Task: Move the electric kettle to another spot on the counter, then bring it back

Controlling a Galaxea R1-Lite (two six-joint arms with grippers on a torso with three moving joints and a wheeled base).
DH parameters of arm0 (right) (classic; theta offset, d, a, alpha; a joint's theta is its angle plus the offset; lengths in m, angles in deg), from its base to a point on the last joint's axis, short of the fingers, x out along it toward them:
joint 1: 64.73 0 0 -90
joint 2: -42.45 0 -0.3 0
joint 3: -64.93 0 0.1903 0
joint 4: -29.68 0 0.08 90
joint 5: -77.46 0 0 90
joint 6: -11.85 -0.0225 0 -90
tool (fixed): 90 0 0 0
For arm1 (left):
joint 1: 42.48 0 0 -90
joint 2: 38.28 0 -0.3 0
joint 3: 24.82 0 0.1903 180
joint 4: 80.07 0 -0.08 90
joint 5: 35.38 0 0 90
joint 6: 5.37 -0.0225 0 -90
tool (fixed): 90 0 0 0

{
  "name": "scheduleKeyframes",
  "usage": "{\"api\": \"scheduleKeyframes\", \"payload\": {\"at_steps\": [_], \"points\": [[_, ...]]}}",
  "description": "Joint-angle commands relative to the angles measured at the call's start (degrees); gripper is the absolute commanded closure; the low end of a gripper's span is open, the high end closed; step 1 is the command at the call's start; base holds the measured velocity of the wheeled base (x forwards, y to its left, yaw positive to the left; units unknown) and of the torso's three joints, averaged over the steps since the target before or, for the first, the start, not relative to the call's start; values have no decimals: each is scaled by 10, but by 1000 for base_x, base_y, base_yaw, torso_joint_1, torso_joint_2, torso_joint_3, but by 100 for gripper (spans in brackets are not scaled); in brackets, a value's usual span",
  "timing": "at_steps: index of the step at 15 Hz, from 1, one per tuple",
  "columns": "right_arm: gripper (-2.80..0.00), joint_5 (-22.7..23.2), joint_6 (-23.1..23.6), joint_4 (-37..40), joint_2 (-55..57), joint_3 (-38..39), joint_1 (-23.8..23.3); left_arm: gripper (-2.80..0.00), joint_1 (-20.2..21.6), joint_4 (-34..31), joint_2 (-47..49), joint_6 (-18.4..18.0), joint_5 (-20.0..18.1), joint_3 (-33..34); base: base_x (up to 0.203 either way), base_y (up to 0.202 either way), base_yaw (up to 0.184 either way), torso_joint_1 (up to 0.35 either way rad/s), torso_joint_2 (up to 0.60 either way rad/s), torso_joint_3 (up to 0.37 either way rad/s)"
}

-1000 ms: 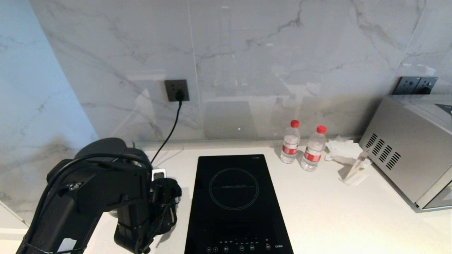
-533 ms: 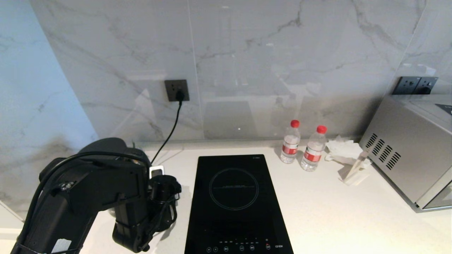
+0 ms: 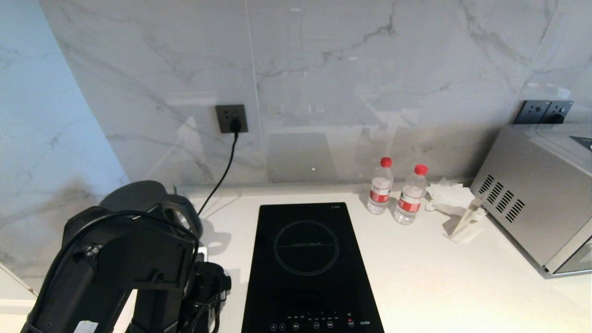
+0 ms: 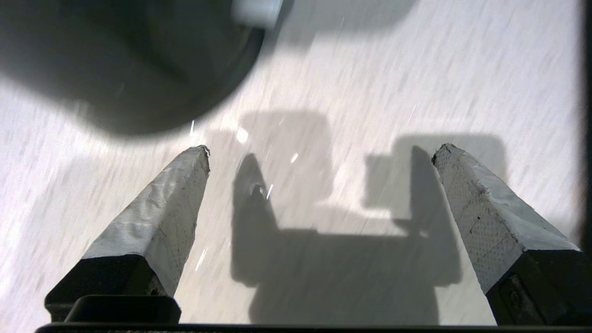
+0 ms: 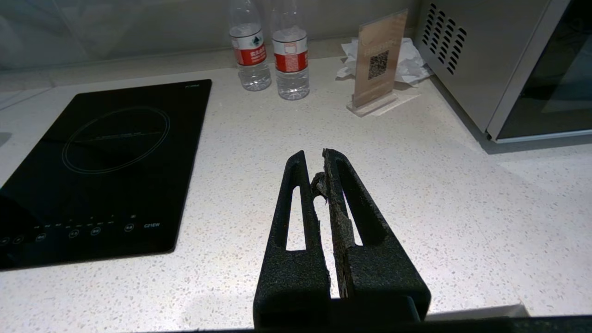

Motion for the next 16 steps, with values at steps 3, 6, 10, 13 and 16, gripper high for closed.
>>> {"api": "scheduleKeyframes", "payload": {"at_steps": [3,6,10,13,16], "points": [[0,0,0,0,0,0,0,-280,-8,22,12,13,-7,47,0,0,0,0,0,0],[0,0,0,0,0,0,0,-280,-24,22,-18,13,-25,31,0,0,0,0,0,0],[0,0,0,0,0,0,0,-280,-66,22,-13,9,-48,-41,0,0,0,0,0,0],[0,0,0,0,0,0,0,-280,-59,22,13,-28,-53,-96,0,0,0,0,0,0],[0,0,0,0,0,0,0,-280,-23,21,29,-66,-50,-146,0,0,0,0,0,0]]}}
